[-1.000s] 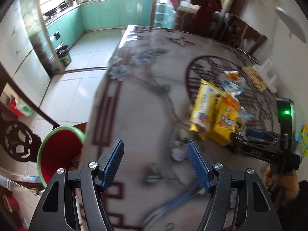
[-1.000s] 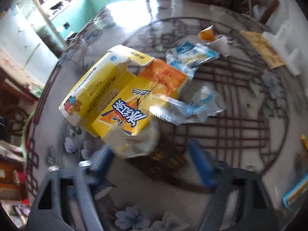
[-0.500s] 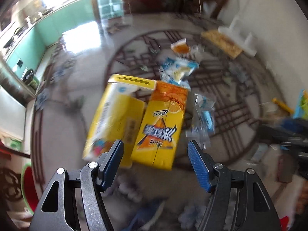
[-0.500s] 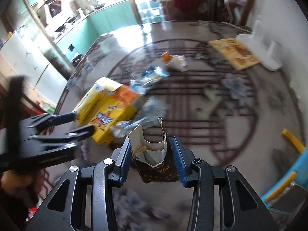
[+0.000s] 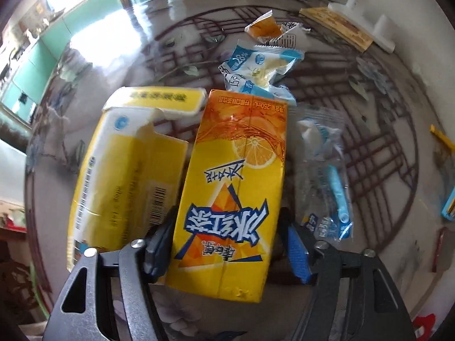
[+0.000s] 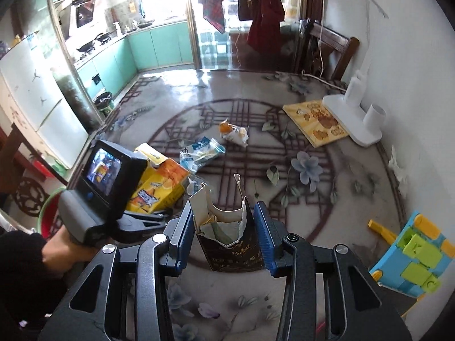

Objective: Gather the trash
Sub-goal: 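Grasp the yellow iced-tea carton with the left gripper while the right gripper grasps a brown paper cup, then lift the yellow iced-tea carton with the left gripper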

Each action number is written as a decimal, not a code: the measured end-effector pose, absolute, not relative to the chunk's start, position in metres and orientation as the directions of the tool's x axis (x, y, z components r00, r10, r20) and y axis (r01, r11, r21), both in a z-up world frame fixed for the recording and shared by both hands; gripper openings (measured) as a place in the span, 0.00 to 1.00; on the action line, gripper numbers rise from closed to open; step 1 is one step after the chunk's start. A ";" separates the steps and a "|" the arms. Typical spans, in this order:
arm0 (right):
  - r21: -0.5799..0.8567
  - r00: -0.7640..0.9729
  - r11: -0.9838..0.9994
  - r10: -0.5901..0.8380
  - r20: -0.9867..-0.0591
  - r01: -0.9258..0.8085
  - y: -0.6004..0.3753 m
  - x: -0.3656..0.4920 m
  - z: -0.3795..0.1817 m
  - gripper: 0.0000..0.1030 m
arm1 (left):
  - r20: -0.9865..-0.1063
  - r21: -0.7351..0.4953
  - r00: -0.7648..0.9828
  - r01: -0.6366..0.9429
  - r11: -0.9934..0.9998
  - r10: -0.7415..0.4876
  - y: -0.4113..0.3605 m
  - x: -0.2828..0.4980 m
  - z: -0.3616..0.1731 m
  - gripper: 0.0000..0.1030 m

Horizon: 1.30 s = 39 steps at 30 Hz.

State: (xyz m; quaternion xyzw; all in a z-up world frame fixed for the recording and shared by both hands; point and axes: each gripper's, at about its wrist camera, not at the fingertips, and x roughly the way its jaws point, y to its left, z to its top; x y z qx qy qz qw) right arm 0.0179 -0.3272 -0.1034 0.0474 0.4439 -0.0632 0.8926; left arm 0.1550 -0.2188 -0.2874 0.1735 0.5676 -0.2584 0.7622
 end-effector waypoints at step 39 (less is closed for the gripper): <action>-0.131 0.695 0.991 -0.095 -0.713 0.001 -0.184 0.030 -0.062 0.39 | -0.774 -0.109 0.534 0.418 0.902 -0.341 -0.031 0.108 -0.132 0.56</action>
